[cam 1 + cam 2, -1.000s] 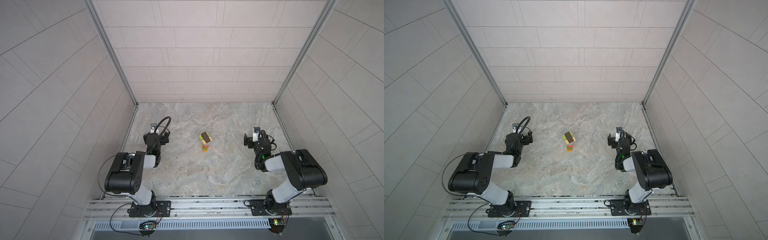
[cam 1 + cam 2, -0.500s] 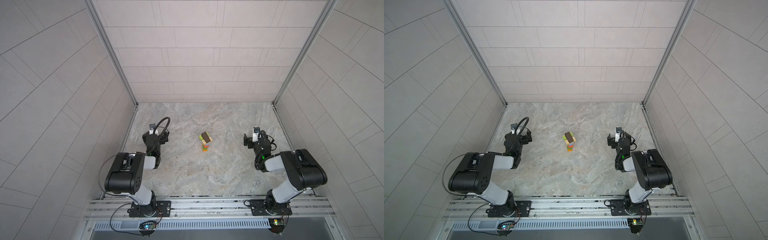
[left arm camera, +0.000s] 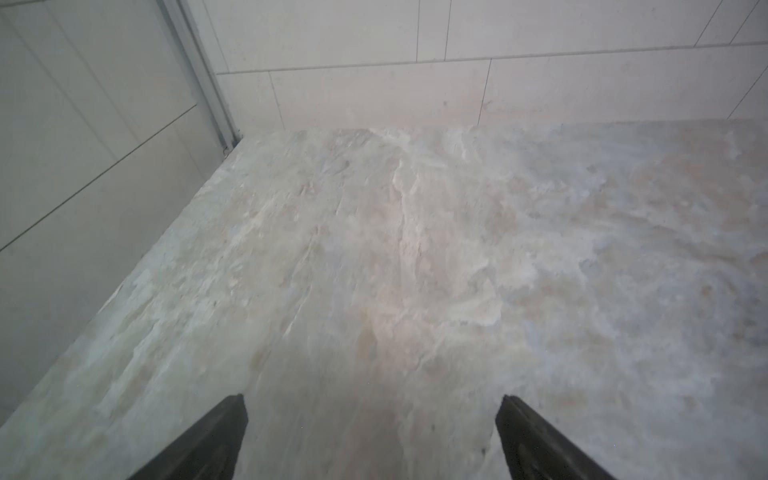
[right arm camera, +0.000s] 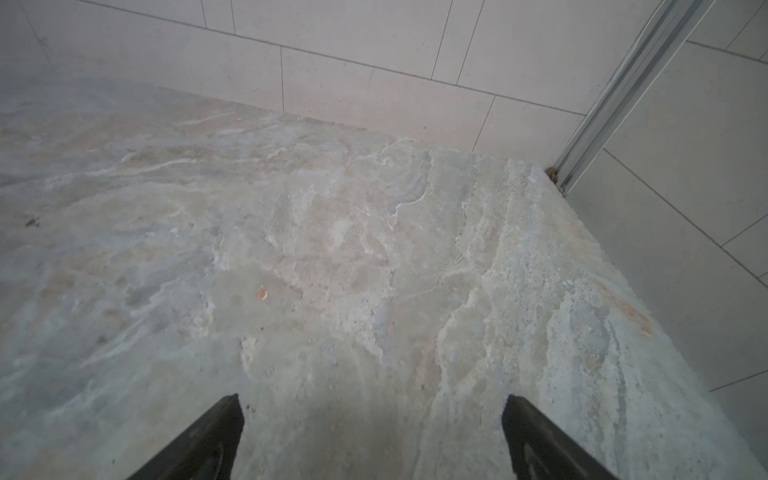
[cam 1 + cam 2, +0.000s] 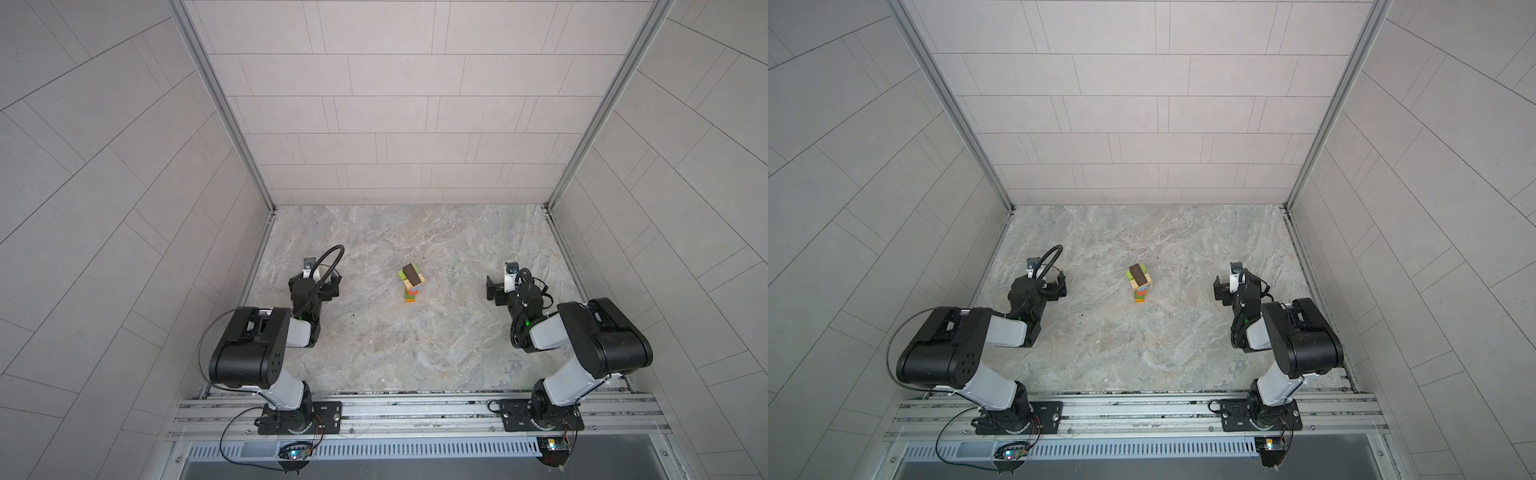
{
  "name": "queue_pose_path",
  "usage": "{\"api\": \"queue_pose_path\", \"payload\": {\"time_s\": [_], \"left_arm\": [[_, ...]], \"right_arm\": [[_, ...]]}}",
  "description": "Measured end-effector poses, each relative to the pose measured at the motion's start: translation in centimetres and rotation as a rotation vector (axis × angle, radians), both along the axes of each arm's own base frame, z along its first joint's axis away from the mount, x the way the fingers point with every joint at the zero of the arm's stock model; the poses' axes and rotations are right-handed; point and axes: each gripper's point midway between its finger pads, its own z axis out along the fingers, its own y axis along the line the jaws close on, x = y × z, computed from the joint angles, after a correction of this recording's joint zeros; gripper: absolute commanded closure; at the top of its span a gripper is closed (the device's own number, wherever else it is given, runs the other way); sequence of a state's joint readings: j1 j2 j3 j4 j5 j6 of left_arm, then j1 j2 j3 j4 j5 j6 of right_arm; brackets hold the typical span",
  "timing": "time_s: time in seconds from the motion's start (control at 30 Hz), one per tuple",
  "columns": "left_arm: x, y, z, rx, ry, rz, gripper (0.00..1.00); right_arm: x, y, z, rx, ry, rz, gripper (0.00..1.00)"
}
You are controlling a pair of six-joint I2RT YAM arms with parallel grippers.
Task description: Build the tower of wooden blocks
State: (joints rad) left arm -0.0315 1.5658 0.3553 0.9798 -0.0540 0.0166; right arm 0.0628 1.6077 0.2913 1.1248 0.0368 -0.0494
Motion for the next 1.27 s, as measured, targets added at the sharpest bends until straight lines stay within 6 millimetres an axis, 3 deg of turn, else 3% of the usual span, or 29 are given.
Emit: {"api": "queue_pose_path", "payload": {"time_s": [0.07,0.17,0.4,0.5,0.6,0.63,0.7,0.83,0.9,1.0,1.03,1.13,1.2,1.27], "left_arm": [[0.9,0.0,1.2,-0.002,-0.017,0.003,0.00],[0.8,0.1,1.0,-0.003,-0.017,0.004,0.00],[-4.2,0.6,-3.0,0.001,0.034,0.029,0.00],[-2.2,1.3,-2.6,0.005,0.054,0.074,0.00],[0.8,1.4,0.5,0.001,0.012,0.088,0.00],[1.2,1.4,1.4,0.001,-0.019,0.090,0.00],[1.2,1.5,1.3,0.001,-0.016,0.092,0.00],[0.4,1.2,-0.2,0.004,0.040,0.072,0.00],[-1.3,1.0,-0.6,-0.001,0.005,0.057,0.00],[-4.9,0.9,-3.3,-0.002,0.045,0.049,0.00],[-5.0,0.9,-3.8,-0.001,0.066,0.047,0.00],[-2.1,0.7,-3.2,0.001,0.093,0.040,0.00],[0.5,0.6,-0.6,-0.004,0.047,0.038,0.00],[1.5,0.5,1.6,-0.008,-0.027,0.034,0.00]], "right_arm": [[1.1,-0.3,1.0,0.004,-0.015,-0.016,0.01],[1.4,-0.8,1.3,0.015,-0.015,-0.033,0.01],[-2.1,0.0,-1.2,0.009,0.010,0.010,0.01],[-1.1,-0.2,-0.8,0.006,0.010,-0.005,0.01],[0.6,-0.7,0.4,0.005,-0.002,-0.040,0.01],[1.0,-0.8,0.8,0.007,-0.006,-0.048,0.01],[1.4,-1.1,1.0,0.013,-0.002,-0.057,0.01],[0.8,-1.5,0.4,0.017,0.012,-0.068,0.01],[-0.4,-1.2,-0.1,0.018,0.002,-0.054,0.01],[-1.9,-0.9,-1.2,0.018,0.016,-0.037,0.01],[-1.9,-0.9,-1.3,0.017,0.022,-0.037,0.01],[-0.4,-1.1,-0.5,0.014,0.021,-0.051,0.01],[0.9,-1.1,0.5,0.016,0.007,-0.057,0.01],[1.5,-1.3,1.2,0.021,-0.004,-0.061,0.01]]}}
